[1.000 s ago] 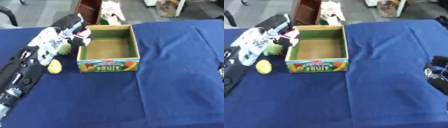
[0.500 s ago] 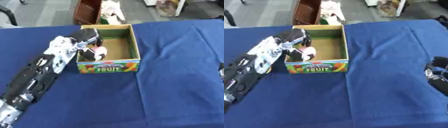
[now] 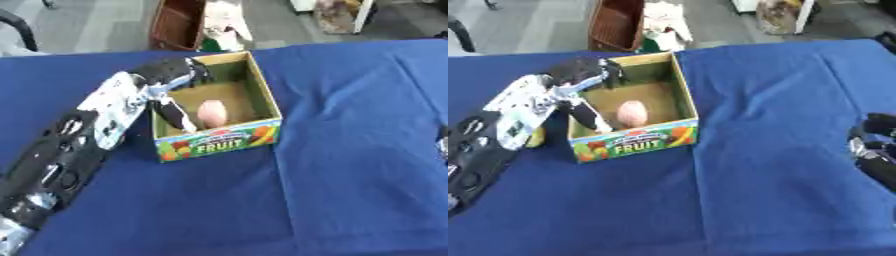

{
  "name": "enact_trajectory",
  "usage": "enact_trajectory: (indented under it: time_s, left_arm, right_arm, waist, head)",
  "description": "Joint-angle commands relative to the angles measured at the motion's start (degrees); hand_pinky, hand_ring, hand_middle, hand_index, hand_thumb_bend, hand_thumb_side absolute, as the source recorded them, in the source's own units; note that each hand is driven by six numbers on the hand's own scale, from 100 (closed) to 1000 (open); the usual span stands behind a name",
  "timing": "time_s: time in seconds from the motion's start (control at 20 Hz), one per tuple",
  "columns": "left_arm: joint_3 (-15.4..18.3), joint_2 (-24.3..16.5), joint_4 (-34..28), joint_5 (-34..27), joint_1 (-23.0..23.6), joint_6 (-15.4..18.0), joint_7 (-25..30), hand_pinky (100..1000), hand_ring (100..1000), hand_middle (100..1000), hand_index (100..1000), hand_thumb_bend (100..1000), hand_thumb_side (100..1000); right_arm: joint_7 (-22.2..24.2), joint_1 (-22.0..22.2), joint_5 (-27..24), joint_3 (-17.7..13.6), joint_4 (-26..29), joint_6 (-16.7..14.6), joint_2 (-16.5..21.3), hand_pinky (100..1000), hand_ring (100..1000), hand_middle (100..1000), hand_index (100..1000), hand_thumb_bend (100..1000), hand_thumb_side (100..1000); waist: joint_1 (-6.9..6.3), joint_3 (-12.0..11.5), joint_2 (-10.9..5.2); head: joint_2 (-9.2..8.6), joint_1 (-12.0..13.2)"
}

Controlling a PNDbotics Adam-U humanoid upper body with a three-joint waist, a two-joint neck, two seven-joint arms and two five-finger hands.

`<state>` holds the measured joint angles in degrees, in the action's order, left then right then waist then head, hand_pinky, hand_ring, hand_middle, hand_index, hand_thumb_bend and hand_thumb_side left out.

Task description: Pick up objects on the table and place them in the box.

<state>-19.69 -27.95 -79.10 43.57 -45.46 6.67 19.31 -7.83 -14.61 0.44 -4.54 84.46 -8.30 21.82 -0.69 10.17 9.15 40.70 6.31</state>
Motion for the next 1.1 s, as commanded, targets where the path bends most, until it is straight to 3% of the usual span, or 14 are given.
enact_trajectory:
  time_s: [0.05, 0.45, 0.8, 1.1]
  left_arm:
    - [3.6, -4.8, -7.5, -2.7, 0.5, -2.8, -1.0, 672, 582, 626, 769, 693, 242]
    - [9.2, -13.9, -17.7, -5.2, 9.6, -7.7, -0.8, 667, 570, 593, 737, 652, 244]
    - [12.1, -17.3, -21.6, -6.7, 19.2, -8.8, 2.2, 669, 575, 595, 739, 615, 237]
    - [12.8, -19.4, -22.1, -7.2, 23.5, -8.7, 6.0, 670, 584, 598, 740, 609, 233]
  right_arm:
    - [-0.1, -0.4, 0.1, -0.4, 0.3, -0.1, 1.2, 559, 726, 645, 728, 180, 100]
    - [-0.2, -0.1, 0.2, -0.6, 0.3, -0.1, 1.4, 559, 726, 644, 728, 180, 100]
    - [-0.4, 0.0, 0.2, -0.8, 0.3, 0.0, 1.5, 559, 725, 644, 728, 180, 100]
    - [-0.5, 0.1, 0.3, -0.9, 0.3, 0.0, 1.6, 559, 725, 643, 728, 180, 100]
  waist:
    - [0.13, -0.3, -1.09]
    - [-0.15, -1.2, -1.44]
    - [-0.49, -1.3, -1.51]
    - [-0.68, -1.2, -1.51]
  head:
    - [-0.52, -0.5]
    - [-0.47, -1.2]
    - [-0.48, -1.4]
    - [-0.48, -1.6]
